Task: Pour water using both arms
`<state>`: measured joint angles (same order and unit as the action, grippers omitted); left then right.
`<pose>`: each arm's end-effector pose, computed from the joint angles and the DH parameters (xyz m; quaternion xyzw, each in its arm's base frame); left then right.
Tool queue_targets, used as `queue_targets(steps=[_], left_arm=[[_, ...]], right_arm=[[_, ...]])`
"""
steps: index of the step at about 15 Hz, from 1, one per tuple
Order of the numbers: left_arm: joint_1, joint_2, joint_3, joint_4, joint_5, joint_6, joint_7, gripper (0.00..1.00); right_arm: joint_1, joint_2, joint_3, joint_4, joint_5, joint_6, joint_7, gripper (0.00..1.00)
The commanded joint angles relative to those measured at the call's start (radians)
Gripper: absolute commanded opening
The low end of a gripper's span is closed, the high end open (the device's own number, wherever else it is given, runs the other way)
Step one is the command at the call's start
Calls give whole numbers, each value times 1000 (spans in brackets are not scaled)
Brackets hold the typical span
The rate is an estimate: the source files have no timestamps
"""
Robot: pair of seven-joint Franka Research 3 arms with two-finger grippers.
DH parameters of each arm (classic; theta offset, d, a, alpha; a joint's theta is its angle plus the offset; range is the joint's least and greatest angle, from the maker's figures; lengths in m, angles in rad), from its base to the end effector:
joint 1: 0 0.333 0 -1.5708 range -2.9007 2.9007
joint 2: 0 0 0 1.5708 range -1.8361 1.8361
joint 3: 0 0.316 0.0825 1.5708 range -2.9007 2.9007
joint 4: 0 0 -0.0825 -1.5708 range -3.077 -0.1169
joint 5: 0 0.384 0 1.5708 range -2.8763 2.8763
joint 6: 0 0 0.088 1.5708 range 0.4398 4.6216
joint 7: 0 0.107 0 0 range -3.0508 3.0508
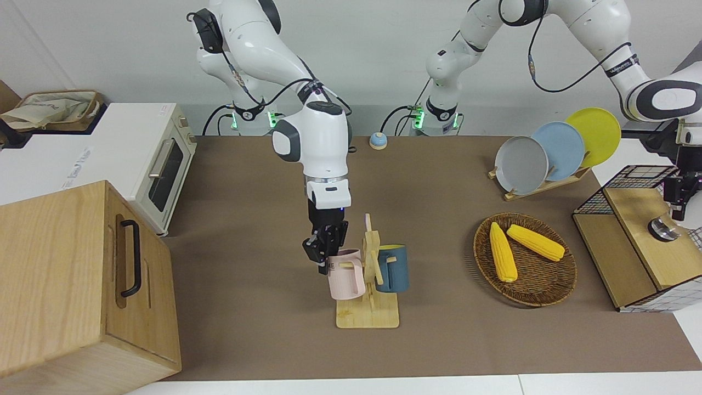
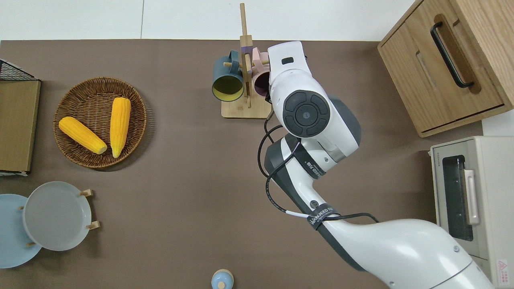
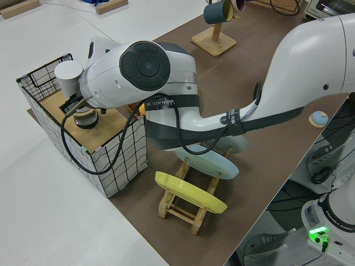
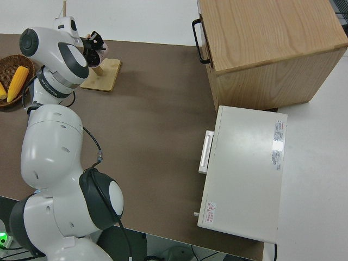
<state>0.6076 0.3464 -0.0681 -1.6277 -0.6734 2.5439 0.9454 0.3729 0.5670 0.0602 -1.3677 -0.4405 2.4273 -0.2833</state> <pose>0.5942 0.3722 0.4826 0.9270 0.0284 0.3736 0.0171 0.6910 0.3060 0.4438 0.8484 0.4423 0.2512 0.1465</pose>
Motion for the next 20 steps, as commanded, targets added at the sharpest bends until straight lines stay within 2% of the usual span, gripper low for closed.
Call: queue_targets(steps=[1, 11, 15, 20], left_arm=[[-9, 3, 4, 14, -23, 12, 7, 0], [-3, -3, 4, 22, -15, 7, 6, 0], [1, -3, 5, 35, -12, -1, 4, 0], [3, -4, 5, 37, -11, -2, 4, 0]], right_arm=[[4, 14, -11, 22, 20, 16, 18, 297], [3, 13, -13, 25, 98, 15, 19, 242], [0, 13, -13, 25, 109, 15, 19, 109], [0, 13, -13, 25, 109, 15, 21, 88]])
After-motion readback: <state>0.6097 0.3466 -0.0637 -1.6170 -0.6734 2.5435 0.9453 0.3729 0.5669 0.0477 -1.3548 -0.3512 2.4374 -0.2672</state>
